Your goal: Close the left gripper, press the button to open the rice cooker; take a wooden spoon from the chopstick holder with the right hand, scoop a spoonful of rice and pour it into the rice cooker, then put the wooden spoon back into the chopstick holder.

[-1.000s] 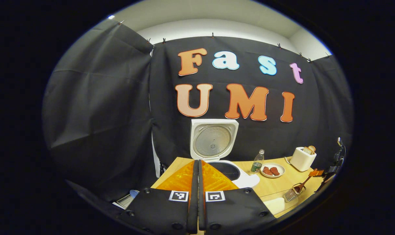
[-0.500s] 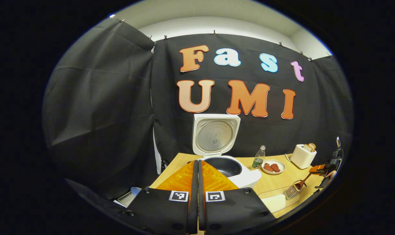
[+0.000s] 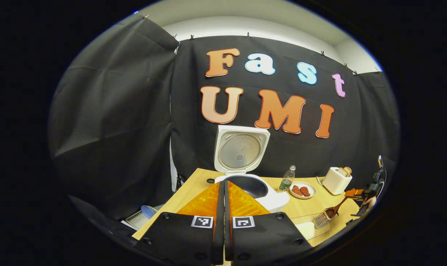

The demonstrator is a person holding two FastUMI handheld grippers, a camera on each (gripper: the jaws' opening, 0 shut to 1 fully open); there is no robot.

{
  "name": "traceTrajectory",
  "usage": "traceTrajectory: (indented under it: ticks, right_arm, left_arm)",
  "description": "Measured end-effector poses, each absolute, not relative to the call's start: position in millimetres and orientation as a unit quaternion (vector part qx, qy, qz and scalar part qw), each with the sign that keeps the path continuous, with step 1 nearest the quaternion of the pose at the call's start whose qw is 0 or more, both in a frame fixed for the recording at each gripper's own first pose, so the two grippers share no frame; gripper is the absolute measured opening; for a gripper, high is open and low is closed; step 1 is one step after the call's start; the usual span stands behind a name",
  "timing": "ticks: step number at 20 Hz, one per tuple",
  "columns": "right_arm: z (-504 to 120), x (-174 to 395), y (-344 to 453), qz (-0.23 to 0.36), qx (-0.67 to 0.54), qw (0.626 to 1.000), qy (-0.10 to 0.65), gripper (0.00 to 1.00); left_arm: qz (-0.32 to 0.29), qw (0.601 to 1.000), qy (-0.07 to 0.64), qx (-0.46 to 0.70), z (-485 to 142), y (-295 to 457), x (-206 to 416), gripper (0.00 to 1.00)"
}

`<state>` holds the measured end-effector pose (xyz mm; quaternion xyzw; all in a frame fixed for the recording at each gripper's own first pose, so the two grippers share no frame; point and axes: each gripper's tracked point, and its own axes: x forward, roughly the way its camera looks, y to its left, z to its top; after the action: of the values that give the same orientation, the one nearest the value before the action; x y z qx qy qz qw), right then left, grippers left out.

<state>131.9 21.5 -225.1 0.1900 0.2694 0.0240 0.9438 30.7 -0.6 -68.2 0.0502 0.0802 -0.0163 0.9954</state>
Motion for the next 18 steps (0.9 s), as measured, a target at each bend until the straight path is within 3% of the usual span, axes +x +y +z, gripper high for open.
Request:
traceTrajectory:
  ticks: [12,15,18]
  right_arm:
    - [-114,58,108,0.110,0.095,0.976,0.164,0.13]
    - [-129,43,135,0.128,0.031,0.978,0.164,0.13]
    - [-151,35,157,0.140,0.008,0.975,0.173,0.13]
  left_arm:
    - [-0.036,0.995,0.054,0.070,-36,-8,13,0.06]
    - [-0.046,0.995,0.059,0.064,-39,-13,10,0.85]
    - [-0.034,0.996,0.051,0.067,-33,-8,7,0.89]
